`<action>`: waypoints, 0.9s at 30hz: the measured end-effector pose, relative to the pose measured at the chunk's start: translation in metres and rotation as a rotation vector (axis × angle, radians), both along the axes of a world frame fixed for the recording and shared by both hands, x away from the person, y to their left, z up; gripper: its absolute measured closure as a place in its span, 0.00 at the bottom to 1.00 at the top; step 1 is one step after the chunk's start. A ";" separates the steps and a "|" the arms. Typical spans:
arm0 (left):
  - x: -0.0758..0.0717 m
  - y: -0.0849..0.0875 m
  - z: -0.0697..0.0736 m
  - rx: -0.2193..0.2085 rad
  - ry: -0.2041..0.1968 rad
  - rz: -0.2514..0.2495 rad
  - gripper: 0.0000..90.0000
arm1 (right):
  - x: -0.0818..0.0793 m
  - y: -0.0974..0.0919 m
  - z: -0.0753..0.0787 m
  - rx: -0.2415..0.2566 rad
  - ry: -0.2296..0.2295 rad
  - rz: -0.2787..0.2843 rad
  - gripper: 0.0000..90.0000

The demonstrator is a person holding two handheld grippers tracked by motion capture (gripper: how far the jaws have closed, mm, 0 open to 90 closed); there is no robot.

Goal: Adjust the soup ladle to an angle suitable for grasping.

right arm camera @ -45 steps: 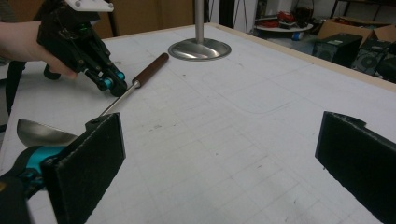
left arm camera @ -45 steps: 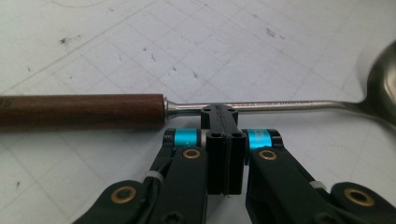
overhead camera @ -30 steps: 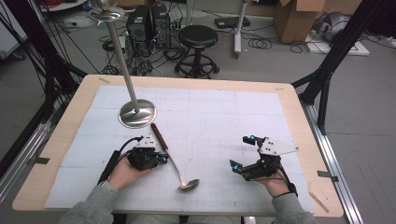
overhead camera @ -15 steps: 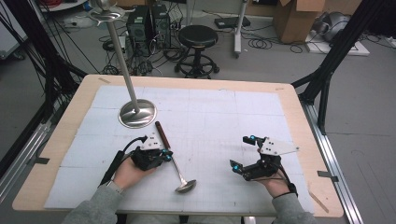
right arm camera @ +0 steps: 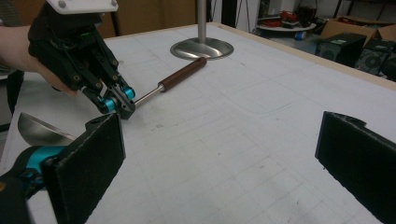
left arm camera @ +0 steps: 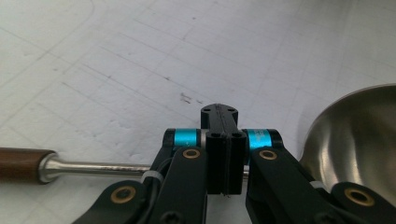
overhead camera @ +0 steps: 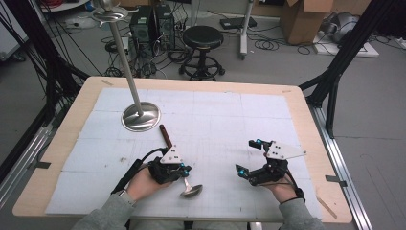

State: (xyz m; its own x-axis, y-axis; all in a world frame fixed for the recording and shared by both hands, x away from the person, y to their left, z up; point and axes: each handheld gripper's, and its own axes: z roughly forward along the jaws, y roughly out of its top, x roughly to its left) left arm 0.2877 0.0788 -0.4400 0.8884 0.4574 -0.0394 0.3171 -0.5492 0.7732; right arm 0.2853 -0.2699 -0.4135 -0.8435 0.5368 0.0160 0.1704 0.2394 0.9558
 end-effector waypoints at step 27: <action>-0.013 -0.007 -0.005 0.028 0.016 -0.112 1.00 | 0.000 -0.001 0.000 0.001 -0.003 0.000 0.00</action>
